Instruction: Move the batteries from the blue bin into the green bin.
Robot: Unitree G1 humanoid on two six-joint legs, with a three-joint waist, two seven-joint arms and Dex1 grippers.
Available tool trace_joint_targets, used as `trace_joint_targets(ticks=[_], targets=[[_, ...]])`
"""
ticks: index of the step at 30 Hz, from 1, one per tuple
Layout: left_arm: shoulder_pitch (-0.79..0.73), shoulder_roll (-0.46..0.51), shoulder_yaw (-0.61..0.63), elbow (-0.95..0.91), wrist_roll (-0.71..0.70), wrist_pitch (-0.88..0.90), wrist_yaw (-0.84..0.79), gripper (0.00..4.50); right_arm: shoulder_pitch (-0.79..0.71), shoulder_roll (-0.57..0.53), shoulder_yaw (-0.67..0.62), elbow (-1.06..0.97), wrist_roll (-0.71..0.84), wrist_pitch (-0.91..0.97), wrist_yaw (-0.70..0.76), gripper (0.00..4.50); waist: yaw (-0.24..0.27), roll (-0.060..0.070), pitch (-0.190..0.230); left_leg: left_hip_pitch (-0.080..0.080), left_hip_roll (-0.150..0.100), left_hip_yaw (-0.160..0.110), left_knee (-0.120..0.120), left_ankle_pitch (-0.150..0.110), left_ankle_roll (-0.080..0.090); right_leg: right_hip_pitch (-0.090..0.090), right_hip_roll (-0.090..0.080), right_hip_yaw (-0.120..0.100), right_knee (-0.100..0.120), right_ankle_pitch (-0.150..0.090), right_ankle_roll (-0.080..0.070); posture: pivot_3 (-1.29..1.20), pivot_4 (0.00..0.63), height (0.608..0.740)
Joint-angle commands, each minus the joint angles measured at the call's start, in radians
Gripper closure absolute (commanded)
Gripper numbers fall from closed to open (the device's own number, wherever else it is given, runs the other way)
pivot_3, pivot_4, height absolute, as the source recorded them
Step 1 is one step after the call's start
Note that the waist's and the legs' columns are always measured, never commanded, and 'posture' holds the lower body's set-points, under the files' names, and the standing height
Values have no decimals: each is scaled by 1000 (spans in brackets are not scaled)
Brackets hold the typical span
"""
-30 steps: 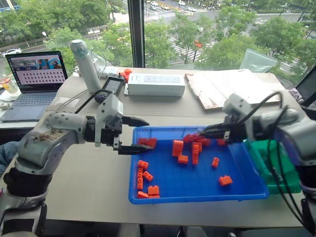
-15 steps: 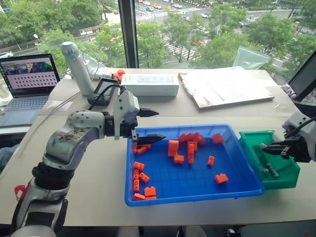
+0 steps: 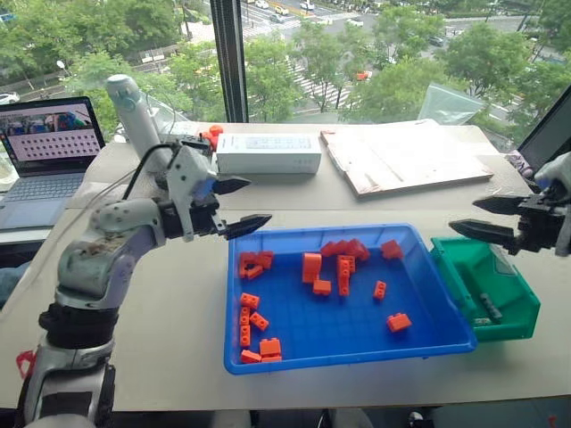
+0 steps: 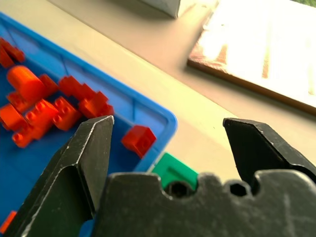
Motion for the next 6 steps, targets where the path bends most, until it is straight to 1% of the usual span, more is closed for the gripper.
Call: trace_joint_targets(ticks=[1,3,4,6], targets=[[32,-4,65,-63,-39,24,48,0,17,44,-35,48,-28,-133,-54,291,9,0,0,0,0,0,1,0,0,1,0,-2,0,0,0,0,150,740],[47,-1,72,-77,-41,49,74,0,7,70,-10,73,-48,-166,-79,291,11,0,0,0,0,0,2,0,0,0,0,-2,0,1,1,0,150,740],[55,19,53,-78,-21,62,77,0,-1,77,2,80,-55,-176,-86,291,10,0,0,0,0,0,3,-4,-6,0,0,-3,0,1,1,0,150,740],[77,39,31,-69,9,51,77,0,-21,88,26,94,-72,-195,-102,291,9,0,0,0,0,0,3,-4,-8,0,-1,-2,-1,2,1,0,150,740]])
